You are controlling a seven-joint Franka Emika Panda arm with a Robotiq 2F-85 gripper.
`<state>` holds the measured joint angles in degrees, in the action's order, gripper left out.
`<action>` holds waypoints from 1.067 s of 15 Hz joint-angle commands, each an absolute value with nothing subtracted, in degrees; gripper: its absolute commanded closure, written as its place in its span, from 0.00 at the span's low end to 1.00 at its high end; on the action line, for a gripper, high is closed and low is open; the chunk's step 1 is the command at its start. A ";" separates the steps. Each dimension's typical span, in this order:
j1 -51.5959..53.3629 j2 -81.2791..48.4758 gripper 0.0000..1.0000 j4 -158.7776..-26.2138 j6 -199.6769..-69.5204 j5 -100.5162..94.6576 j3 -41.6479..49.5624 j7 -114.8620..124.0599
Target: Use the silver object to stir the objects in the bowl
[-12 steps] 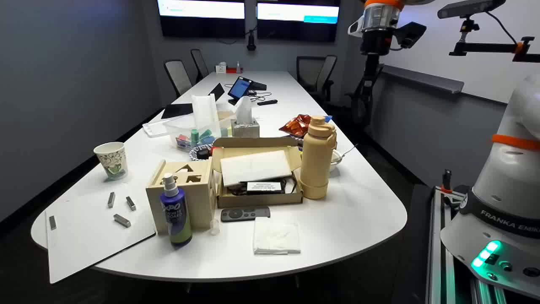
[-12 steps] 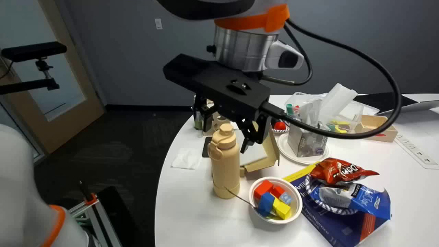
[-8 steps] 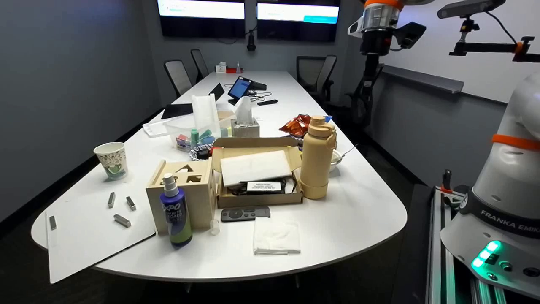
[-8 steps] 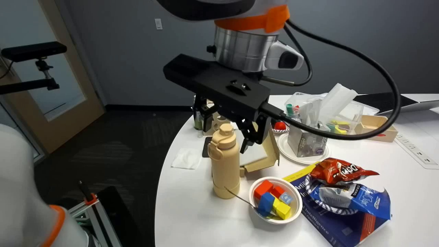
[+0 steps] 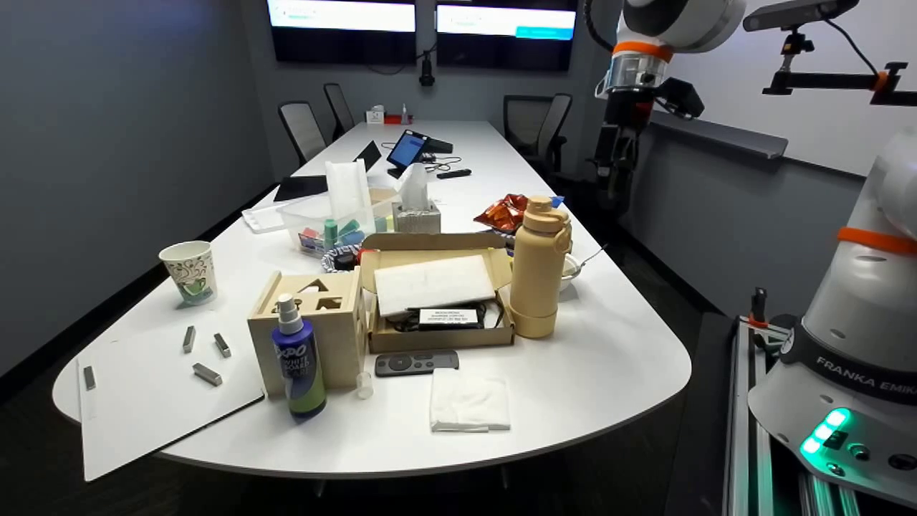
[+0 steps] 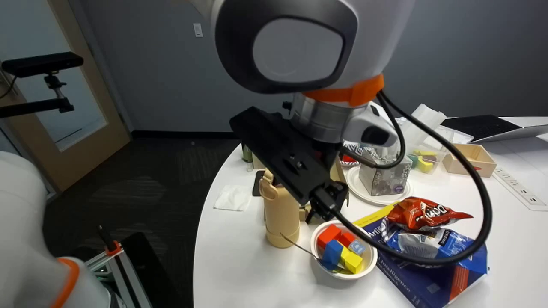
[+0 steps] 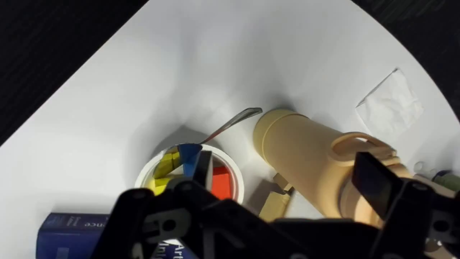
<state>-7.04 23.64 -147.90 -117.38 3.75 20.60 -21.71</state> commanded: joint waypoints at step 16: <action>-10.96 11.18 0.00 -155.90 -137.43 32.57 19.39 -7.11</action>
<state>-11.35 11.56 -154.21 -134.95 26.78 20.08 -6.93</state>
